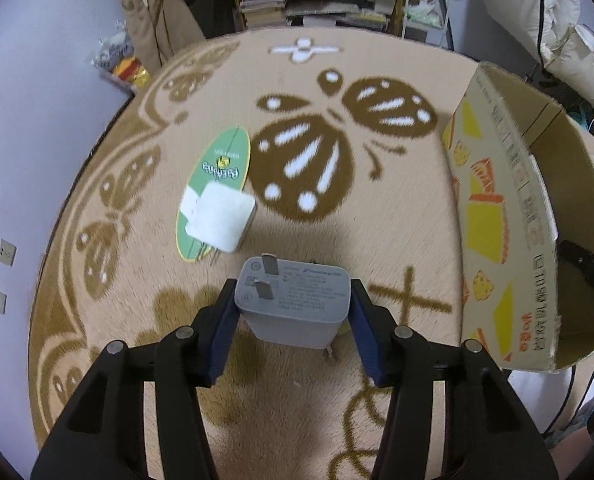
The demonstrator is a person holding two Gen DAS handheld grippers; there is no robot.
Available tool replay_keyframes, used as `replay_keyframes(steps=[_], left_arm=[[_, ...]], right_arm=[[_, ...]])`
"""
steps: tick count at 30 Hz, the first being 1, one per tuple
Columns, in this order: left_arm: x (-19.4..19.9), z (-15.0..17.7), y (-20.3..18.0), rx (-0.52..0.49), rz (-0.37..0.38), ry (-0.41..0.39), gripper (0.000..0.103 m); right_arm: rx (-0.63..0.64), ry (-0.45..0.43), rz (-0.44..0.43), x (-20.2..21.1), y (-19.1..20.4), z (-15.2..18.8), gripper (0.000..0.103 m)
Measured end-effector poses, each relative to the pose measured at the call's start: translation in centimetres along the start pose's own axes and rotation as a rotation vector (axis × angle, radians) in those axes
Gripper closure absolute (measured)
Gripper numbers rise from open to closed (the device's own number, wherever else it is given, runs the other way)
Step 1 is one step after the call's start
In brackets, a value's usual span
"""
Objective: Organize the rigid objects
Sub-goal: 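Carry the white plug adapter over the box with the left tool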
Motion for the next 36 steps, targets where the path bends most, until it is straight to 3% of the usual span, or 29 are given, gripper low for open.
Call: replay_keyframes(steps=[9,17,27,36], left_arm=[[5.4,-1.1,1.0,0.085,0.002,-0.192,0.051],[9.3,-2.3,-2.1,-0.006,0.011,-0.297,0.051],[13.2,-3.5,-6.9,-0.092,0.064,-0.375,0.051],[13.1,-2.7,-12.8,-0.234,0.159,-0.382,0.051]], right_arm=[[0.0,0.001,-0.003,0.0,0.0,0.0,0.095],[-0.003,0.003,-0.004,0.0,-0.1,-0.1,0.095],[-0.005,0.003,0.0,0.0,0.0,-0.1,0.095],[-0.005,0.003,-0.001,0.0,0.1,-0.1,0.095]])
Point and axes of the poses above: each gripper's, at about its wrist camera, not at the fingertips, and x roughly against the way its jaws point, y to its left, z to its underside, the point moved 6 cm from there along -x, roughly the way its jaws point, and after that the axes turned 15 degrees about y, right-handed, at the moved point
